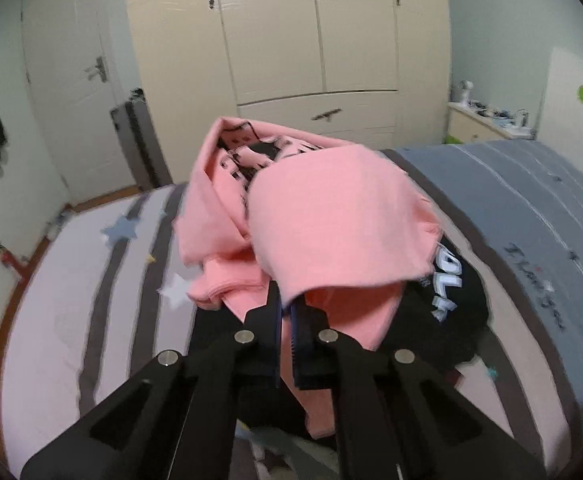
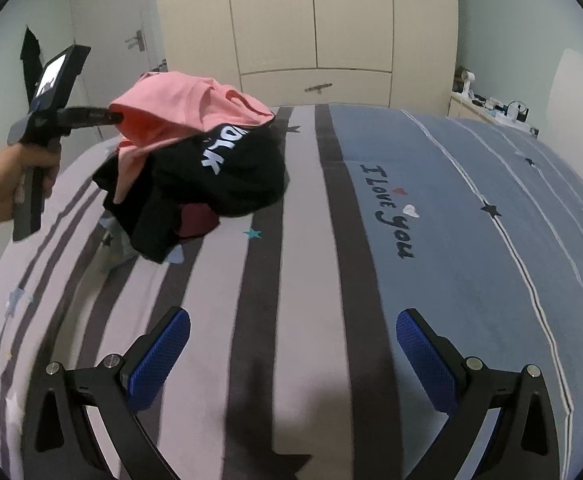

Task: Fold clothes
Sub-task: 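Grasp the pink T-shirt with the left gripper and pull it off the pile, then grasp the T-shirt edge with the right gripper while the left gripper holds another edge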

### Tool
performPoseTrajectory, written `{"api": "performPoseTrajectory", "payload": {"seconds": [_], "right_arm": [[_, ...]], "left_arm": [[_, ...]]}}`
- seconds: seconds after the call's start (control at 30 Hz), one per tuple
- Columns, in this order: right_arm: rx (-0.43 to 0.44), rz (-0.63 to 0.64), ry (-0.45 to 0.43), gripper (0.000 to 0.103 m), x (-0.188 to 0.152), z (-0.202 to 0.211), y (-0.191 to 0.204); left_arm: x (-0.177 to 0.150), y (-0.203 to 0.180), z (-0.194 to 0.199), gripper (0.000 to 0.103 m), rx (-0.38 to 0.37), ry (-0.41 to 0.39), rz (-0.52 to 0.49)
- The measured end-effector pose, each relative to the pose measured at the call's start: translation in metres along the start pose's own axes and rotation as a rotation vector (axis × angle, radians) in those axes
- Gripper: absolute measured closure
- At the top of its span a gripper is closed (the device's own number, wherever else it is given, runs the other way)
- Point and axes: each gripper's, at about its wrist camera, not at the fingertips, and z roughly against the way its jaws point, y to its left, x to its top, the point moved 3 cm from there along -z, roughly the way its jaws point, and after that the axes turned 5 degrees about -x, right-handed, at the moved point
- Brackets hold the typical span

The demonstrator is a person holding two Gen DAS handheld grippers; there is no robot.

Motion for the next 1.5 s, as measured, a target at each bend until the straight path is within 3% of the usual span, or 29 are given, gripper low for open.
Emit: {"api": "performPoseTrajectory", "payload": {"seconds": [0.2, 0.4, 0.5, 0.63, 0.83, 1.03, 1.1, 1.13, 1.17, 1.23, 1.47, 1.5], "right_arm": [[0.041, 0.011, -0.034, 0.001, -0.001, 0.015, 0.029], [0.074, 0.008, -0.033, 0.001, -0.007, 0.031, 0.045], [0.105, -0.03, -0.029, 0.001, -0.018, 0.045, 0.05], [0.138, -0.061, 0.009, 0.001, -0.045, 0.058, 0.06], [0.17, -0.01, 0.11, 0.001, -0.092, 0.059, 0.091], [0.194, 0.104, 0.138, 0.001, -0.095, 0.037, 0.136], [0.194, 0.152, 0.145, 0.002, -0.083, 0.017, 0.158], [0.198, 0.17, 0.147, 0.005, -0.077, 0.008, 0.168], [0.201, 0.189, 0.149, 0.012, -0.07, -0.001, 0.178], [0.212, 0.233, 0.154, 0.022, -0.061, -0.013, 0.196], [0.202, 0.374, 0.178, 0.026, -0.036, -0.045, 0.242], [0.202, 0.393, 0.211, 0.03, -0.036, -0.051, 0.247]], "left_arm": [[-0.073, -0.02, 0.067, 0.101, -0.138, 0.005, -0.031], [-0.164, -0.029, 0.171, 0.102, -0.213, 0.022, 0.048], [-0.214, -0.035, 0.215, 0.101, -0.222, 0.055, 0.063], [-0.286, -0.035, 0.27, 0.101, -0.21, 0.154, 0.172], [-0.378, -0.029, 0.346, 0.101, -0.133, 0.283, 0.258], [-0.413, -0.005, 0.361, 0.1, -0.039, 0.283, 0.408], [-0.425, -0.002, 0.359, 0.088, -0.031, 0.291, 0.475], [-0.43, -0.001, 0.358, 0.075, -0.027, 0.294, 0.506], [-0.434, -0.001, 0.355, 0.065, -0.023, 0.295, 0.529], [-0.442, 0.0, 0.35, 0.054, -0.017, 0.295, 0.572], [-0.439, -0.003, 0.324, 0.049, 0.044, 0.251, 0.532], [-0.437, -0.001, 0.32, 0.049, 0.047, 0.247, 0.525]]}}
